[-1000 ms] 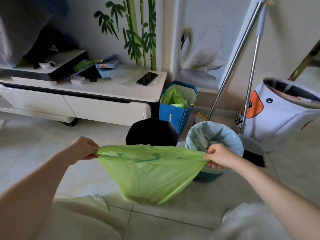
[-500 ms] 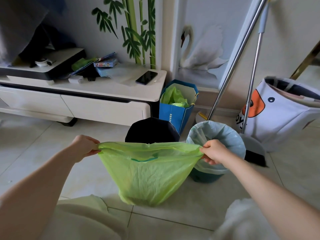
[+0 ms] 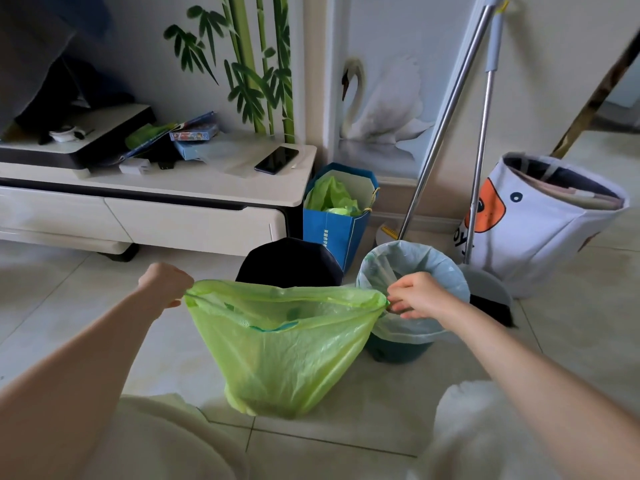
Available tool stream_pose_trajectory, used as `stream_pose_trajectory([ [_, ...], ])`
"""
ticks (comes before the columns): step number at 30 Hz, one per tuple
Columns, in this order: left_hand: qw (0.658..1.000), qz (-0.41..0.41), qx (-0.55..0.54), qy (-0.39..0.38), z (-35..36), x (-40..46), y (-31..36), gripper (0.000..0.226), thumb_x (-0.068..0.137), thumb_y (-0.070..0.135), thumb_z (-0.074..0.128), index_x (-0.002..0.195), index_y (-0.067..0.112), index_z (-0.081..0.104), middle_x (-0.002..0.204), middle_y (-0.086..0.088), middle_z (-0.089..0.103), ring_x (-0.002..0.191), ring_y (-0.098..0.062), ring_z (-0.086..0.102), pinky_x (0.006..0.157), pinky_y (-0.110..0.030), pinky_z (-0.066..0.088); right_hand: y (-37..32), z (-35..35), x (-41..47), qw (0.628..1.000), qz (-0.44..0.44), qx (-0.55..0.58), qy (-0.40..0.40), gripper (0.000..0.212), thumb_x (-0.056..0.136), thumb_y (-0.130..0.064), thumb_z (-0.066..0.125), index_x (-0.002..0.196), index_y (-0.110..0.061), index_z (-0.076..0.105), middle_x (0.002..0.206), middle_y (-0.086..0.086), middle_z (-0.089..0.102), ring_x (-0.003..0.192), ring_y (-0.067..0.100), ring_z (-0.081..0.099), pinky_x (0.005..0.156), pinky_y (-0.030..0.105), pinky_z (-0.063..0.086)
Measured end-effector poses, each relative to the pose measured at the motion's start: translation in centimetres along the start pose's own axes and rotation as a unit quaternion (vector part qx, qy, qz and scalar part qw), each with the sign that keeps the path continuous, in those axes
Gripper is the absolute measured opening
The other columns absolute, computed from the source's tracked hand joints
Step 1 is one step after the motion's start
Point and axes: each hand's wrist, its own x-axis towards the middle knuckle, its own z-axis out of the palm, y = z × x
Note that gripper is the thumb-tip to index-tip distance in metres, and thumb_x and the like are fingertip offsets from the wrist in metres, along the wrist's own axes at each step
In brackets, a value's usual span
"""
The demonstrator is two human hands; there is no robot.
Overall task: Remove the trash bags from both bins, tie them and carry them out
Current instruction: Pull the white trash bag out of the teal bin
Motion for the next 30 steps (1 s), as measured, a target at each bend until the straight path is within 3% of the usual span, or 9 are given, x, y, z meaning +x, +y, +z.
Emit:
stream_pose_trajectory([
  [4, 0.998, 0.022, 0.056, 0.011, 1.6, -1.8, 1.5, 0.017, 0.072, 0.005, 0.056, 0.082, -0.004, 0.066, 0.067, -0.013, 0.053, 0.061, -0.026, 0.048, 0.059, -0.031, 0.044, 1.0, -1.2, -0.7, 1.0, -0.001, 0.015, 0.011, 0.015, 0.093, -0.019, 0.055, 0.101, -0.011, 0.065, 0.095, 0.005, 0.073, 0.089, 0.018, 0.07, 0.081, 0.035, 0.058],
  [9, 0.997, 0.063, -0.002, -0.04, 5.2, -4.4, 3.8, 0.007, 0.074, 0.011, 0.063, 0.074, 0.008, 0.07, 0.073, -0.012, 0.064, 0.068, -0.027, 0.058, 0.075, -0.042, 0.057, 2.8, -2.9, -1.6, 0.999, 0.027, 0.023, 0.02, 0.019, 0.094, -0.021, 0.052, 0.105, -0.01, 0.063, 0.099, 0.007, 0.072, 0.093, 0.021, 0.069, 0.079, 0.033, 0.057],
  [15, 0.981, 0.108, -0.036, -0.157, 11.4, -7.8, 8.1, 0.012, 0.084, 0.003, 0.06, 0.085, 0.01, 0.069, 0.073, -0.007, 0.063, 0.066, -0.018, 0.059, 0.065, -0.028, 0.053, 6.3, -5.0, -1.3, 0.997, 0.071, -0.005, 0.031, 0.012, 0.092, -0.022, 0.051, 0.092, -0.016, 0.061, 0.093, 0.005, 0.072, 0.076, 0.018, 0.064, 0.08, 0.037, 0.057],
  [22, 0.959, 0.159, -0.001, -0.235, 19.0, -9.1, 10.6, 0.014, 0.082, 0.006, 0.064, 0.075, 0.017, 0.069, 0.077, -0.01, 0.068, 0.076, -0.023, 0.064, 0.084, -0.04, 0.056, 9.4, -7.3, 1.6, 0.99, 0.132, -0.002, 0.051, 0.012, 0.088, -0.022, 0.056, 0.092, -0.012, 0.061, 0.085, 0.006, 0.067, 0.071, 0.02, 0.059, 0.067, 0.031, 0.052],
  [26, 0.955, 0.153, 0.033, -0.25, 22.6, -8.0, 11.0, 0.008, 0.077, 0.01, 0.066, 0.077, 0.016, 0.071, 0.082, -0.012, 0.072, 0.082, -0.031, 0.069, 0.084, -0.045, 0.058, 11.3, -8.5, 3.9, 0.982, 0.173, 0.015, 0.073, 0.014, 0.089, -0.021, 0.056, 0.076, -0.016, 0.053, 0.077, 0.005, 0.062, 0.065, 0.019, 0.056, 0.061, 0.029, 0.049],
  [30, 0.943, 0.172, 0.128, -0.255, 25.2, -7.7, 11.0, 0.015, 0.078, 0.014, 0.059, 0.065, 0.018, 0.065, 0.084, -0.011, 0.072, 0.081, -0.03, 0.067, 0.078, -0.036, 0.057, 13.2, -9.2, 6.1, 0.976, 0.198, 0.043, 0.078, 0.023, 0.09, -0.032, 0.056, 0.096, -0.011, 0.054, 0.089, 0.007, 0.061, 0.074, 0.021, 0.061, 0.065, 0.031, 0.052],
])
